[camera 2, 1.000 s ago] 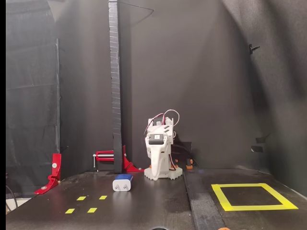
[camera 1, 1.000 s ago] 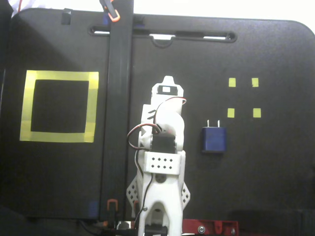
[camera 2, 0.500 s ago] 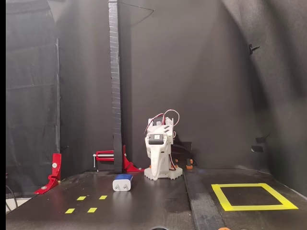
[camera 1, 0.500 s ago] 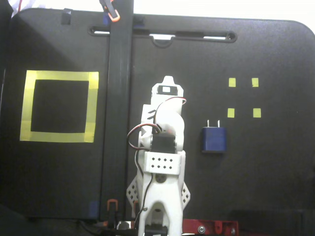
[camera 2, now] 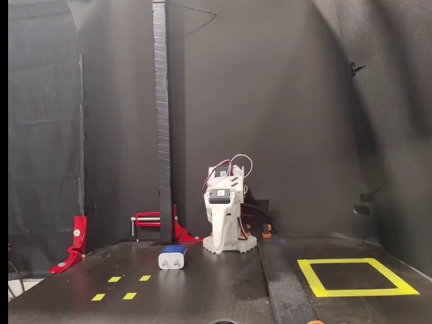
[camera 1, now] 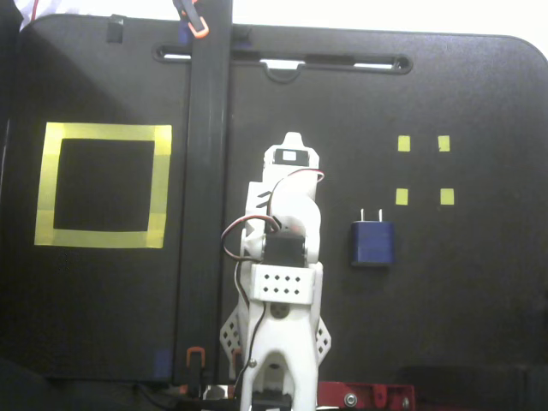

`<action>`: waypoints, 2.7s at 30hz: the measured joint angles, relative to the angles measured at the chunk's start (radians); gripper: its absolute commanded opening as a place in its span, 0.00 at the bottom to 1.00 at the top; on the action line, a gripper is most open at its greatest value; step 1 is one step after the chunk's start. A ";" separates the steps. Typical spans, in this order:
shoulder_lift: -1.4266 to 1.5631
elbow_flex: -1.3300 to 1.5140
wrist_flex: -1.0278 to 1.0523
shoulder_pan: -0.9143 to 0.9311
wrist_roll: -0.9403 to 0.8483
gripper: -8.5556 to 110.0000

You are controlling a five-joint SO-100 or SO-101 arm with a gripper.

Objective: Grasp the block and place it in the designated area.

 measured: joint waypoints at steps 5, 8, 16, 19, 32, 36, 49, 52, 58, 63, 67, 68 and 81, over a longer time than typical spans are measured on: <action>0.000 0.000 0.000 0.000 0.000 0.07; 0.000 0.000 0.000 0.000 0.000 0.07; 0.000 0.000 0.000 0.000 0.000 0.07; 0.000 0.000 0.000 0.000 0.000 0.07; 0.000 0.000 0.000 -0.006 0.000 0.07; 0.000 0.000 -0.011 -0.006 -0.006 0.07; 0.000 0.000 -0.446 -0.006 -0.009 0.07; 0.000 0.000 -0.525 -0.006 -0.009 0.07; 0.000 0.000 -0.640 -0.006 -0.009 0.07; 0.000 0.000 -0.729 -0.006 -0.009 0.07; 0.000 0.000 -0.772 -0.006 -0.009 0.07; 0.000 0.000 -0.775 -0.006 -0.009 0.07; 0.000 0.000 -0.718 0.120 -0.012 0.07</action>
